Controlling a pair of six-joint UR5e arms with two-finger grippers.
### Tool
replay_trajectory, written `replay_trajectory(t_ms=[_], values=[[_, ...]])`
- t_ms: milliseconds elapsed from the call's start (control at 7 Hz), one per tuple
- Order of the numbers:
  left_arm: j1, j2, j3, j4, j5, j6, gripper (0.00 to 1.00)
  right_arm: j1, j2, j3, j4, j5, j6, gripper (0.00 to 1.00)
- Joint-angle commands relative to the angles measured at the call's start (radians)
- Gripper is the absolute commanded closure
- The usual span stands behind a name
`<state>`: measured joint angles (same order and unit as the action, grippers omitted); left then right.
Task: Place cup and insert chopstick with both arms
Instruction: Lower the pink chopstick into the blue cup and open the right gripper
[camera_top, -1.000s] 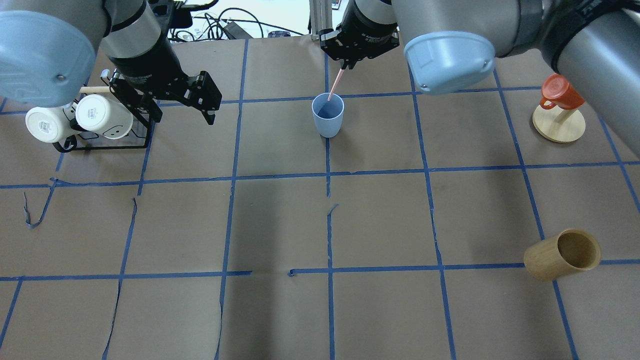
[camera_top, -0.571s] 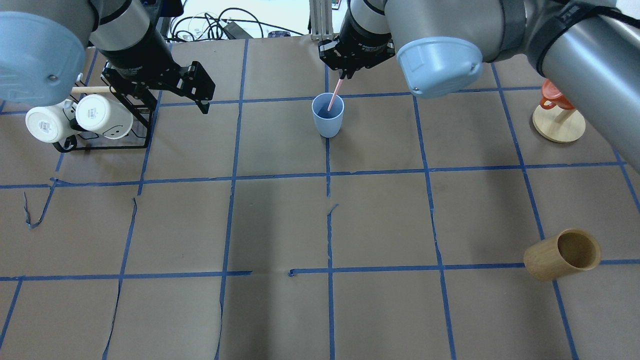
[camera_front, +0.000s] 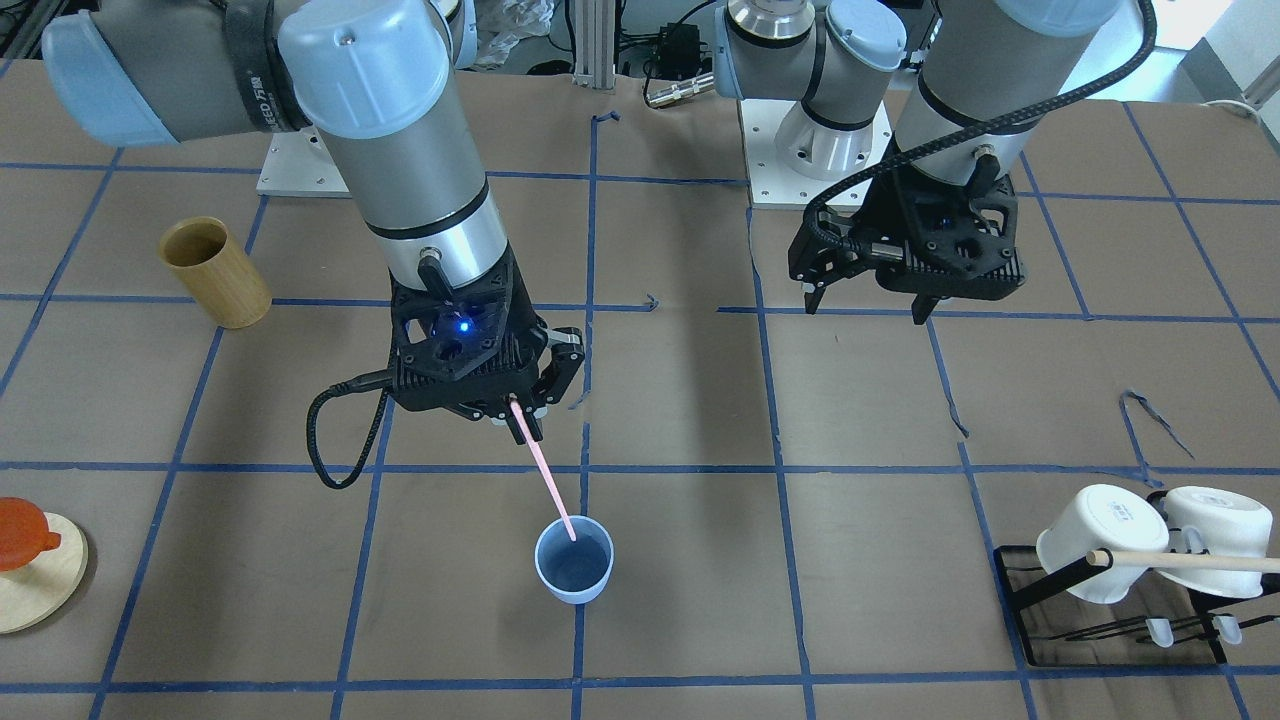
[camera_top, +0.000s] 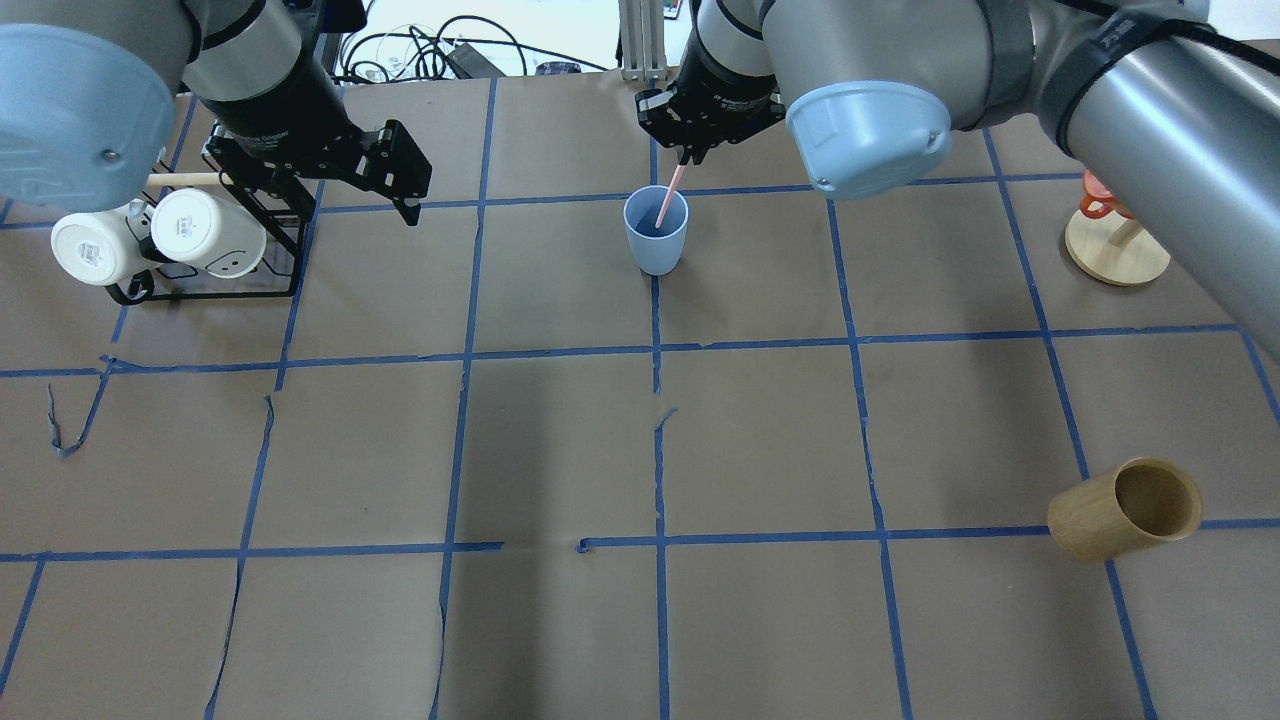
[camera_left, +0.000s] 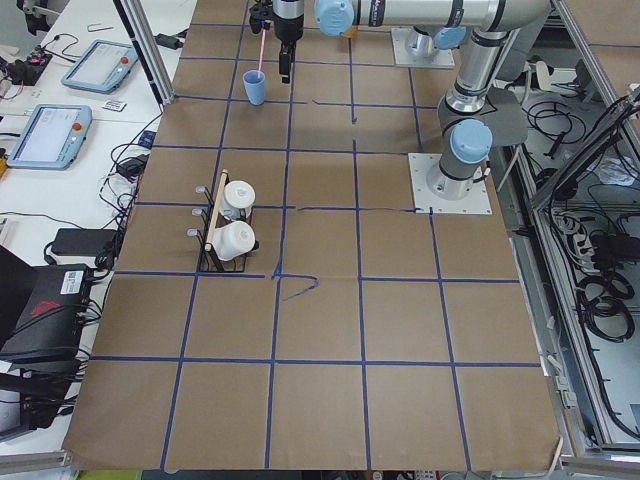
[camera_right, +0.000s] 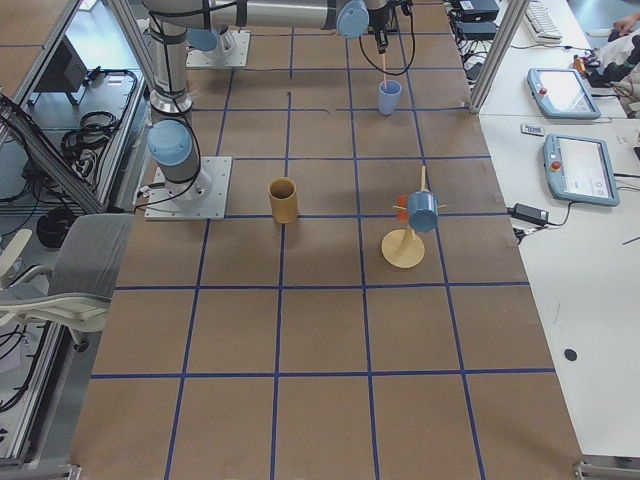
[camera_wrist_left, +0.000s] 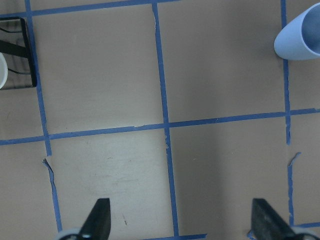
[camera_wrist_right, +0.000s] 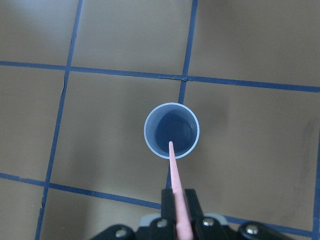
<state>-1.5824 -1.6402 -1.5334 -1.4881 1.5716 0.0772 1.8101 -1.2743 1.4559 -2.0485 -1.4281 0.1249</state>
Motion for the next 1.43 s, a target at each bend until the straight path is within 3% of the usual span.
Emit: replay_trajectory(t_ms=[0,429,714,857,1143,1286], values=[[-0.002,0.000,-0.002,0.000,0.002,-0.002,0.00,0.000,0.026,-0.003,0.004,0.000,-0.077,1.00],[-0.007,0.000,-0.004,-0.001,0.007,-0.002,0.00,0.000,0.035,-0.003,0.004,0.000,-0.181,1.00],[-0.007,0.000,-0.007,-0.001,0.010,-0.002,0.00,0.000,0.035,-0.003,0.005,0.002,-0.186,0.50],[-0.008,0.000,-0.007,-0.001,0.011,-0.002,0.00,0.000,0.036,-0.005,0.004,0.024,-0.179,0.03],[-0.008,-0.001,-0.007,-0.003,0.011,-0.002,0.00,-0.005,0.026,-0.009,0.025,0.035,-0.171,0.00],[-0.008,-0.001,-0.007,-0.003,0.011,-0.002,0.00,-0.047,-0.021,-0.012,0.118,0.028,-0.171,0.00]])
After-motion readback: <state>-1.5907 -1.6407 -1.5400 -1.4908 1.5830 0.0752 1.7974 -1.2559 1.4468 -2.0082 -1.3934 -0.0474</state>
